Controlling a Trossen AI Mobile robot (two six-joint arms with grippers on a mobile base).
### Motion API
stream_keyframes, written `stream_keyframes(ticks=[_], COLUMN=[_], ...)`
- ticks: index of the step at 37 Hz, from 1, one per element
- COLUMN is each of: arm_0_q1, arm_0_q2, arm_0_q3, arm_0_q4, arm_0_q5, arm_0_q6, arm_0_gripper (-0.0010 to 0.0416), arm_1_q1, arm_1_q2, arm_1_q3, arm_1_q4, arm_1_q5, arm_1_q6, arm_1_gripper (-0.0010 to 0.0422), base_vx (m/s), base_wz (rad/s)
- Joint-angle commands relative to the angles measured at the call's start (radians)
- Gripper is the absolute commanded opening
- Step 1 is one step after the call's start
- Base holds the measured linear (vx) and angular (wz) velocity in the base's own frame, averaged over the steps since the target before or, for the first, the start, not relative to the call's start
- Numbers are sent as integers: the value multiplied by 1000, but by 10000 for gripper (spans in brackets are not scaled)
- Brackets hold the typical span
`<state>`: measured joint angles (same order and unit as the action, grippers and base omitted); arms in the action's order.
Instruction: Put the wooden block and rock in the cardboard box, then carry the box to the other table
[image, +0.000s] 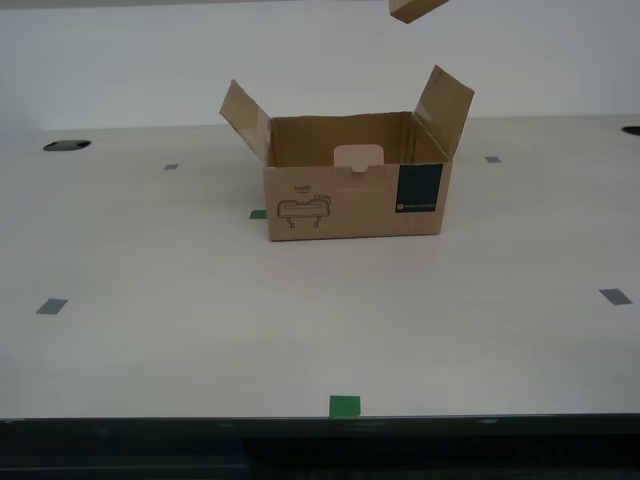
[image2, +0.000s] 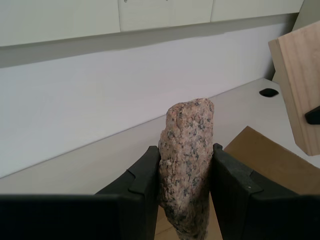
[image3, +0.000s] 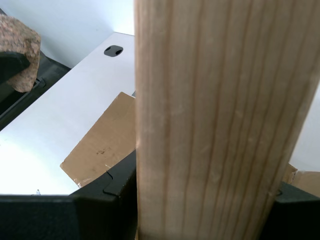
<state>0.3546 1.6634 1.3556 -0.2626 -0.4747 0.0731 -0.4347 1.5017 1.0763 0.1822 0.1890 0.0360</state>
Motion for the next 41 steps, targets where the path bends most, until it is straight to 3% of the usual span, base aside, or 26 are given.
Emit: stream_keyframes(ticks=[1,10,22,24,30,41], arm_0_q1=[1,1,2,2,2,2], arm_0_q2=[-1,-1,-1,-1,-1,-1], arm_0_q3=[-12,-13,-13,-13,-17,-114], arm_0_q4=[26,29,34,31,32,168], arm_0_q5=[-6,-6,0,0,14,20], arm_0_q6=[-3,-4,-15,-30,-77,-84], arm_0_gripper=[0,0,0,0,0,0], arm_1_q1=[-1,-3,-11,-11,-12,-14], arm_1_q2=[0,4,181,196,226,229], arm_1_q3=[1,1,118,129,139,98], arm_1_q4=[23,32,25,26,32,28], arm_1_q5=[6,5,11,21,114,112], arm_1_q6=[2,2,-9,-9,-5,31], arm_1_gripper=[-1,-1,-1,-1,-1,-1], base_vx=[0,0,0,0,0,0], base_wz=[0,0,0,0,0,0])
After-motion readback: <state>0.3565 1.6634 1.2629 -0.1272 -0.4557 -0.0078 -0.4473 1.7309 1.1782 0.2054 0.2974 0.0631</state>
